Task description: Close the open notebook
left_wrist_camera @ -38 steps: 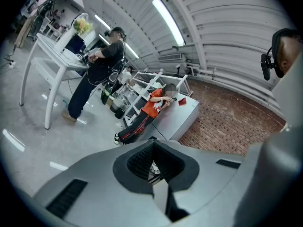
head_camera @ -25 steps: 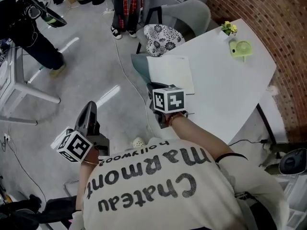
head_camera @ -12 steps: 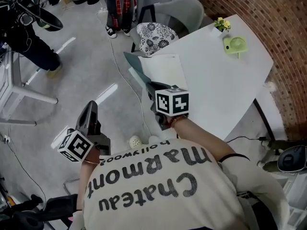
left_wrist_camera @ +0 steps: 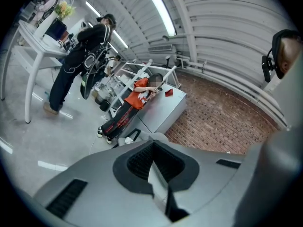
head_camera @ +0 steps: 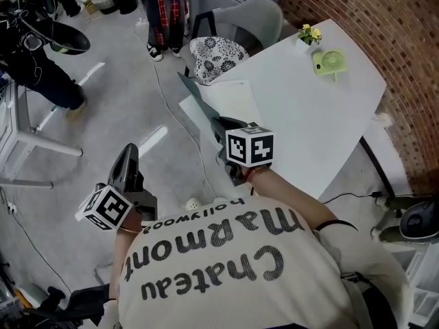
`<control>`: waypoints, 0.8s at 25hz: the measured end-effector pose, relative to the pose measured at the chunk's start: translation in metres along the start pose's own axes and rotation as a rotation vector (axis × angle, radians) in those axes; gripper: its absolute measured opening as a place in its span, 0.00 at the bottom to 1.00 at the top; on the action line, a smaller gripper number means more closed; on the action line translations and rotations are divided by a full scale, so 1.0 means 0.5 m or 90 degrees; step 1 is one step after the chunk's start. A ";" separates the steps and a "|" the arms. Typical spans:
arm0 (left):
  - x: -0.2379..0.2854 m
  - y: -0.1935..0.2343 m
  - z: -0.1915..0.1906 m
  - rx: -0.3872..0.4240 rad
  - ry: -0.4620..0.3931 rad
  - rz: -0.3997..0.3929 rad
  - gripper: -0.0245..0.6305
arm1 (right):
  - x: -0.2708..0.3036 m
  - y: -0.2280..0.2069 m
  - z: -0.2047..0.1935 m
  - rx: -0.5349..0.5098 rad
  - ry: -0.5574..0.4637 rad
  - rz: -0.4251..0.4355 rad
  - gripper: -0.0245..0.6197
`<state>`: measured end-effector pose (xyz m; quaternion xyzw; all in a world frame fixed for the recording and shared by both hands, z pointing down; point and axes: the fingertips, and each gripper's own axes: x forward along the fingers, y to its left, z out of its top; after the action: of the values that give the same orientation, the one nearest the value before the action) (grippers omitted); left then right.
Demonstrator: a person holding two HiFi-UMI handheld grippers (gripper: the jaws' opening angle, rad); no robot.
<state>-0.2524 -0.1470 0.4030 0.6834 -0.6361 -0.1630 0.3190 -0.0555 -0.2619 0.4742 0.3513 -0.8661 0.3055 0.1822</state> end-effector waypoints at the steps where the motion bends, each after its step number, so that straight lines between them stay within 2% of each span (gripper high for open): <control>1: 0.001 -0.004 0.001 0.001 0.001 -0.001 0.04 | -0.003 -0.002 0.002 -0.003 -0.001 0.000 0.07; 9: 0.021 -0.018 -0.006 0.008 0.010 -0.019 0.04 | -0.025 -0.021 0.001 -0.013 -0.007 -0.010 0.07; 20: 0.044 -0.021 -0.012 0.016 0.025 -0.015 0.04 | -0.052 -0.049 -0.007 -0.014 -0.019 -0.014 0.06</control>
<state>-0.2374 -0.1670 0.4048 0.6978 -0.6236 -0.1450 0.3211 -0.0195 -0.2607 0.4729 0.3630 -0.8682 0.2887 0.1766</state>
